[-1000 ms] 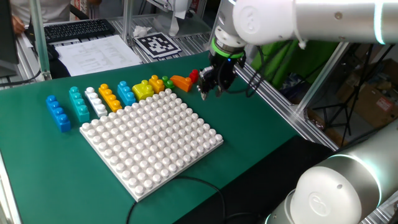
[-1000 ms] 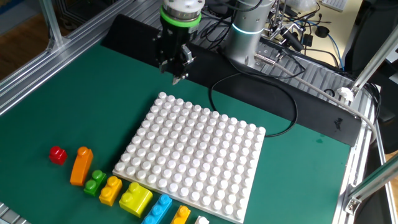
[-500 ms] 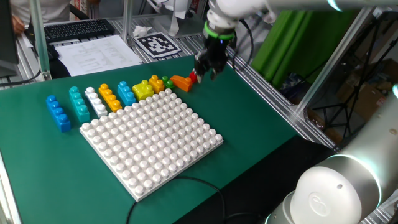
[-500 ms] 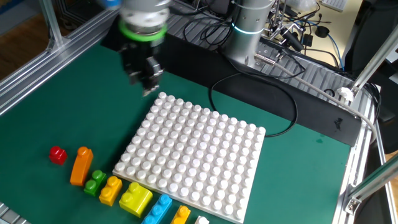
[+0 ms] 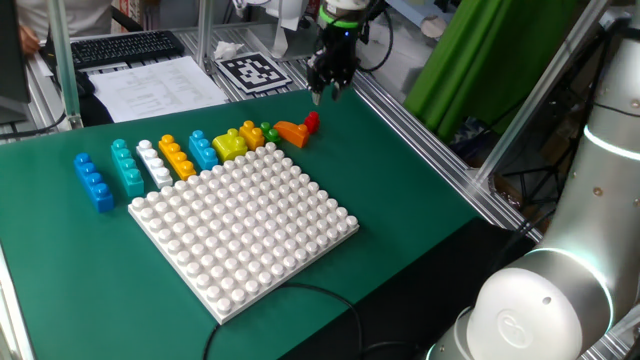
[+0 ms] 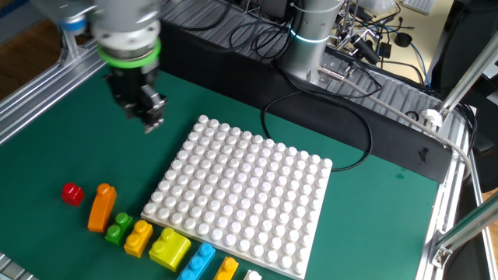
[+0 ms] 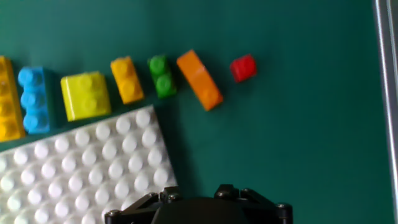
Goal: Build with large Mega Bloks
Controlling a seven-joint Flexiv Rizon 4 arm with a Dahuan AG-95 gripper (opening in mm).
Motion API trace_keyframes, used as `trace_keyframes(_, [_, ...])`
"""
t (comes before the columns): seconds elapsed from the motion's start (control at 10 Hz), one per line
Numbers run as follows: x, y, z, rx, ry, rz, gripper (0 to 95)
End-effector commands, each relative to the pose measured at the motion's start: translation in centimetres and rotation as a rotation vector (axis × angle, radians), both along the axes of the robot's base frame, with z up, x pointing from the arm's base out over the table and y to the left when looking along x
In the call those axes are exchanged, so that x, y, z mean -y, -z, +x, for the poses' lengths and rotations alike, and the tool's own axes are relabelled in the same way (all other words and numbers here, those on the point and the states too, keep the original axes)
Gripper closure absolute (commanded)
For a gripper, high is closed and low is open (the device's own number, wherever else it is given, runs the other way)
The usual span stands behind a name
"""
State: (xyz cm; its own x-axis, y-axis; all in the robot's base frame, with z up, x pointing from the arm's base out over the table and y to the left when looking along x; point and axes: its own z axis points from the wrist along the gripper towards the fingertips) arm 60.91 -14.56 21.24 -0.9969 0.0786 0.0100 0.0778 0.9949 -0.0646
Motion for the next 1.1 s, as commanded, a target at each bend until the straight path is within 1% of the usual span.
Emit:
trace_keyframes(0.1, [1.3,0.3,0.6,0.012,-0.007,-0.005,57.0])
trace_keyframes(0.2, [2.0,0.3,1.5,0.007,-0.025,-0.003,57.0])
trace_keyframes(0.3, [2.8,0.4,3.3,0.003,-0.036,0.006,57.0])
trace_keyframes(0.4, [3.3,0.4,4.5,0.001,-0.053,0.004,57.0])
trace_keyframes(0.5, [3.5,0.6,5.4,0.0,-0.064,0.006,57.0])
trace_keyframes(0.6, [3.8,1.1,6.1,0.004,-0.073,0.003,57.0])
trace_keyframes(0.8, [4.5,1.8,6.8,0.006,-0.089,-0.001,57.0])
trace_keyframes(0.9, [5.0,2.4,7.2,0.006,-0.105,-0.002,57.0])
trace_keyframes(1.1, [6.4,3.4,7.8,0.012,-0.144,-0.003,57.0])
